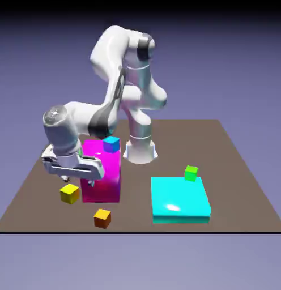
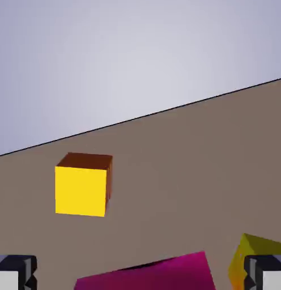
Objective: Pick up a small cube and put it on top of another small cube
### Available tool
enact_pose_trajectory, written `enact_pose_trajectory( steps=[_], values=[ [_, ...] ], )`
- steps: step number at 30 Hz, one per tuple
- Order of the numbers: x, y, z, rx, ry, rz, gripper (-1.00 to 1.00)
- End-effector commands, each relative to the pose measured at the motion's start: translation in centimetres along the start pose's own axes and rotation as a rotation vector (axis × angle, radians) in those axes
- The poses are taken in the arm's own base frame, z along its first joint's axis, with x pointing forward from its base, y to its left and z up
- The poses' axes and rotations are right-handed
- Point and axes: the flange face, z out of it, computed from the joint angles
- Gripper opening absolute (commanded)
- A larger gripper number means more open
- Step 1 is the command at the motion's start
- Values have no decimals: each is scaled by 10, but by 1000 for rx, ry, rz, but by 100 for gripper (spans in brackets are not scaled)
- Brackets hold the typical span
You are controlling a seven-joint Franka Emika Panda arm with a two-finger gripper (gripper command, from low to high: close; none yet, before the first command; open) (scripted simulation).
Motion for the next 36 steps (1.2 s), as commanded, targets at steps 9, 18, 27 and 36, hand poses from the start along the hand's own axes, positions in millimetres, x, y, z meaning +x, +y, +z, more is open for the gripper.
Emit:
enact_pose_trajectory(
  steps=[9, 18, 27, 36],
  values=[
    [77, 28, 68, -222, -293, 91, 0],
    [121, 62, 144, -429, -598, 162, 0],
    [116, 83, 207, -516, -735, 185, 0],
    [113, 84, 211, -516, -735, 185, -100]
  ],
)
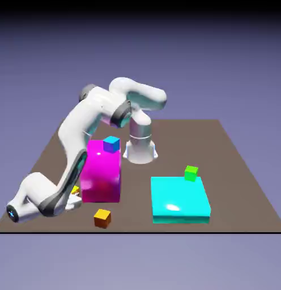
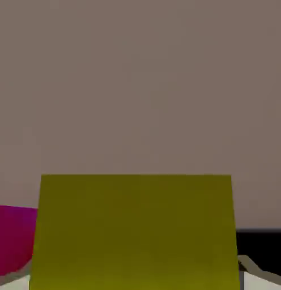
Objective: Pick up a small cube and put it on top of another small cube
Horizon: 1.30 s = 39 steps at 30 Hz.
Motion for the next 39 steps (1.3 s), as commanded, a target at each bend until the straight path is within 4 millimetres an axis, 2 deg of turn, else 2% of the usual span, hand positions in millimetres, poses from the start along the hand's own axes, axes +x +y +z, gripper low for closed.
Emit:
enact_pose_trajectory(
  steps=[1, 5, 7, 14, 22, 24, 30, 33, 35, 39],
  values=[
    [-1, 2, -7, -1, 1, 0, -100],
    [-8, 8, -31, -1, 1, 0, -100],
    [-7, 3, -32, 43, -3, 1, -100],
    [-89, 55, -61, 104, 52, 84, -100],
    [-178, 116, -65, 184, 87, 141, -100],
    [-199, 127, -58, 197, 74, 144, -100],
    [-262, 132, -5, 158, -118, 90, -100],
    [-289, 146, 15, 154, -152, 69, -100],
    [-290, 147, 17, 154, -154, 68, -100],
    [-286, 133, 51, 155, -154, 68, -100]
  ],
)
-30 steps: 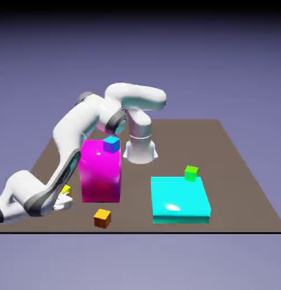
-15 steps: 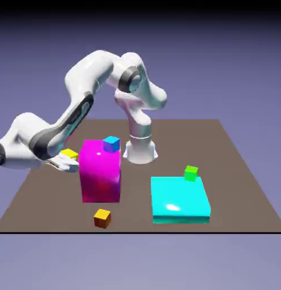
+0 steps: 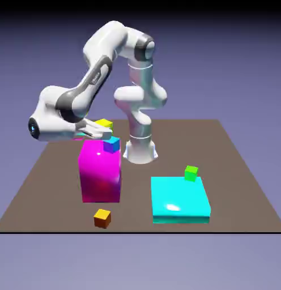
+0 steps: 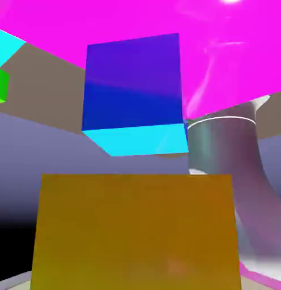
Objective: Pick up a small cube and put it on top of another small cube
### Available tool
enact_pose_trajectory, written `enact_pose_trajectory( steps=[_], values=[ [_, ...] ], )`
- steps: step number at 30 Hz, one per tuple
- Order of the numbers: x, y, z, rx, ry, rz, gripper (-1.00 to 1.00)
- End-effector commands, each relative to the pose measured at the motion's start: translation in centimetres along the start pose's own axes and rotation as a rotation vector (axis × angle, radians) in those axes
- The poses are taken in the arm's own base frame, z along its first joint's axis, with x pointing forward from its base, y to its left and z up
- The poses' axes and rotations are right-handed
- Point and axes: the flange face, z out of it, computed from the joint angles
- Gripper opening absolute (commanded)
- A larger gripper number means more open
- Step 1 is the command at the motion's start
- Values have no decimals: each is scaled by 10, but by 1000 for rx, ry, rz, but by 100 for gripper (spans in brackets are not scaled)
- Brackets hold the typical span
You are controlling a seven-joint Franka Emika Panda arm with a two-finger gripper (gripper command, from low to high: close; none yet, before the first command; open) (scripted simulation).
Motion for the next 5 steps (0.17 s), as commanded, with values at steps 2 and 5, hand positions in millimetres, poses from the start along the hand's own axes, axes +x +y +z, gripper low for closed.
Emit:
enact_pose_trajectory(
  steps=[2, 5],
  values=[
    [4, -4, 19, -2, 1, 0, -100],
    [5, -4, 21, -2, 1, 0, 100]
  ],
)
